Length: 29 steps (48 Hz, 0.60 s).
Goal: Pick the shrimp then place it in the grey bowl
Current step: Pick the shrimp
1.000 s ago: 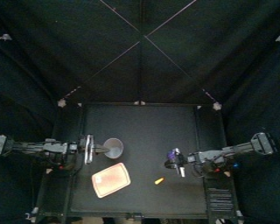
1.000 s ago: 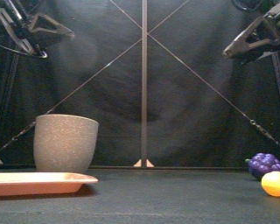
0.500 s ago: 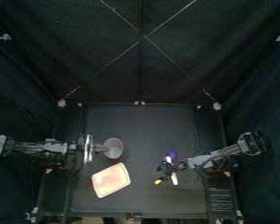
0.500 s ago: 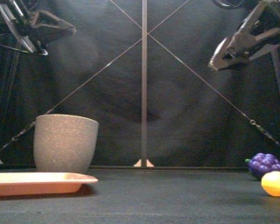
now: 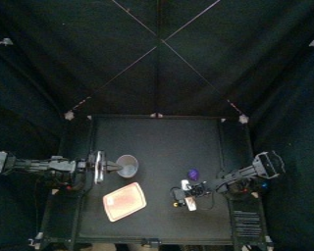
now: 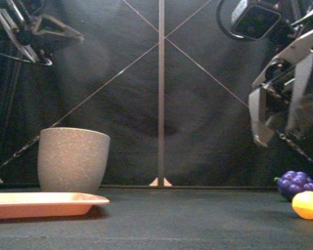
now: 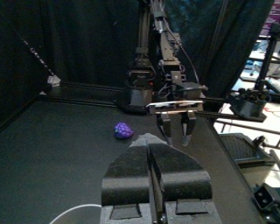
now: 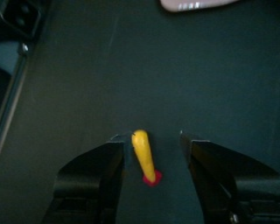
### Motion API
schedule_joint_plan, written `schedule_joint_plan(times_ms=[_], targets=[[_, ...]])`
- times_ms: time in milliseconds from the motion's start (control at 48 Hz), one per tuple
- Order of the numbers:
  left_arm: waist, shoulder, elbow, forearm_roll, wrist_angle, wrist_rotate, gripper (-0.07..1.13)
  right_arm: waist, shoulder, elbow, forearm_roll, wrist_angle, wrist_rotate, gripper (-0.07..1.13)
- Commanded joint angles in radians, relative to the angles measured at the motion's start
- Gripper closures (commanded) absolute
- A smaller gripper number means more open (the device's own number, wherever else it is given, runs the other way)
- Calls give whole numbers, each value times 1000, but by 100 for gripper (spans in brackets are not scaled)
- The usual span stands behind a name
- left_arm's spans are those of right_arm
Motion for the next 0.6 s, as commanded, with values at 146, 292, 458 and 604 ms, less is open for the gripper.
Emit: schedule_joint_plan(times_ms=[146, 292, 458, 604], targets=[[-2, 3, -14, 3, -9, 5, 80, 6, 29, -44, 3, 103, -2, 22], [0, 3, -14, 6, -9, 5, 80, 20, 67, -54, 11, 110, -2, 22], [0, 3, -12, 8, -12, 5, 80, 44, 135, -80, 11, 115, 0, 22], [0, 3, -11, 6, -14, 5, 80, 44, 178, -98, 12, 129, 2, 22]])
